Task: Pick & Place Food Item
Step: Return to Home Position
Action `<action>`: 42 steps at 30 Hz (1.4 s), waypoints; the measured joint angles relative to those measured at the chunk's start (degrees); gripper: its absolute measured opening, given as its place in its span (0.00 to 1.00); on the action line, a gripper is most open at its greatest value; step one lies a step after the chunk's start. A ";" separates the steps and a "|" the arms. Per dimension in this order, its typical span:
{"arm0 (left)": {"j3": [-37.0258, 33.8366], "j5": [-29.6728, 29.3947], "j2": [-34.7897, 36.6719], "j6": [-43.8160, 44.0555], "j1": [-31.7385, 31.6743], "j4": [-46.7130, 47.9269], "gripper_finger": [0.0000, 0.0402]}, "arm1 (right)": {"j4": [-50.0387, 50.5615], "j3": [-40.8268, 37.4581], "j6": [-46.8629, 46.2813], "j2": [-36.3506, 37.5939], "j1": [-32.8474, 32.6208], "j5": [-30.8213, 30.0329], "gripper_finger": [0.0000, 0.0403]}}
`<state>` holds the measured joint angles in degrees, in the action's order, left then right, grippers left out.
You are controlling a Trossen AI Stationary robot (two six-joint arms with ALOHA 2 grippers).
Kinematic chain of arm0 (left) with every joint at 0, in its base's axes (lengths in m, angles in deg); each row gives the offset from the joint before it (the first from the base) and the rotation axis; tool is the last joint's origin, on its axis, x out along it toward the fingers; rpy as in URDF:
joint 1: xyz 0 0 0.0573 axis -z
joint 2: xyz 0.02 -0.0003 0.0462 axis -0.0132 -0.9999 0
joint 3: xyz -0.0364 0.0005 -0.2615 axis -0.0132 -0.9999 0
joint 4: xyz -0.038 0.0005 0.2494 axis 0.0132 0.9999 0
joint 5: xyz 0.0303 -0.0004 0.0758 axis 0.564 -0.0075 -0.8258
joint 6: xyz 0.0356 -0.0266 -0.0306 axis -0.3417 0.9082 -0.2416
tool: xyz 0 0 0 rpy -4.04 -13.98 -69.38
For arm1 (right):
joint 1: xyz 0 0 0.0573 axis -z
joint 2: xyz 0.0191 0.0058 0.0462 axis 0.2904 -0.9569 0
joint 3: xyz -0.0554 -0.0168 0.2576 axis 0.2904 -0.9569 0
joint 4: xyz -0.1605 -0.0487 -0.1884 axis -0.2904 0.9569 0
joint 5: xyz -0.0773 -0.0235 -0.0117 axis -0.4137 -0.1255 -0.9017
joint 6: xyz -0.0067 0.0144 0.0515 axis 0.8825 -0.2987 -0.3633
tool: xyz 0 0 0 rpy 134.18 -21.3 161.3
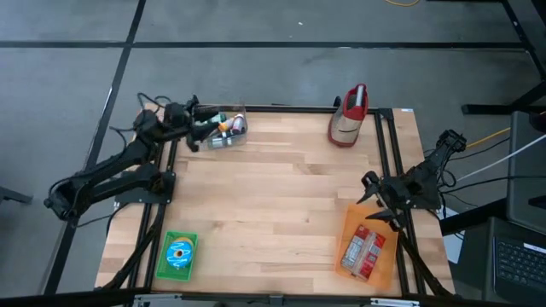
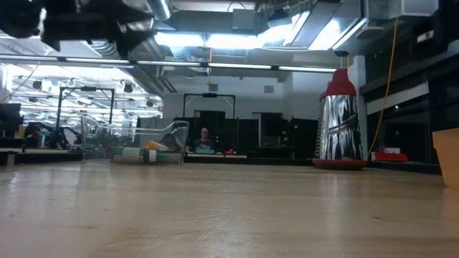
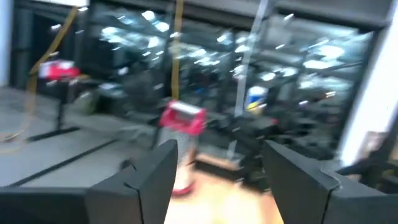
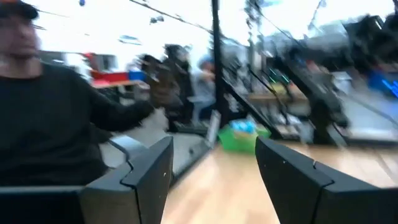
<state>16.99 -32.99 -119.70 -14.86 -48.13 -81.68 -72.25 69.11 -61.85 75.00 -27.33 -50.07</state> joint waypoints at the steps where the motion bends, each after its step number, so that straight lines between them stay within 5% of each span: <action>1: 0.00 0.60 1.62 1.11 0.82 0.18 0.57 | -0.84 0.29 0.78 -0.02 0.00 1.39 0.57; 13: 0.00 17.92 20.00 15.39 13.06 -1.09 0.57 | -1.48 6.78 4.27 -4.81 0.00 6.97 0.57; 20: 0.04 18.54 25.57 14.47 16.48 4.84 0.57 | -2.52 9.69 3.62 -9.53 0.02 9.19 0.57; 26: 0.04 28.95 26.34 5.04 18.05 7.38 0.57 | -2.71 12.93 5.49 -14.12 0.00 17.65 0.57; 37: 0.04 26.76 26.30 5.50 18.95 5.87 0.57 | -2.64 13.71 4.95 -16.00 0.00 18.23 0.57; 42: 0.04 28.88 26.26 14.17 18.95 4.55 0.57 | -3.00 13.71 4.93 -16.21 0.00 16.15 0.57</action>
<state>17.03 -4.11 -93.43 -0.69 -29.18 -77.13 -75.25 82.82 -56.93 58.78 -27.33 -33.92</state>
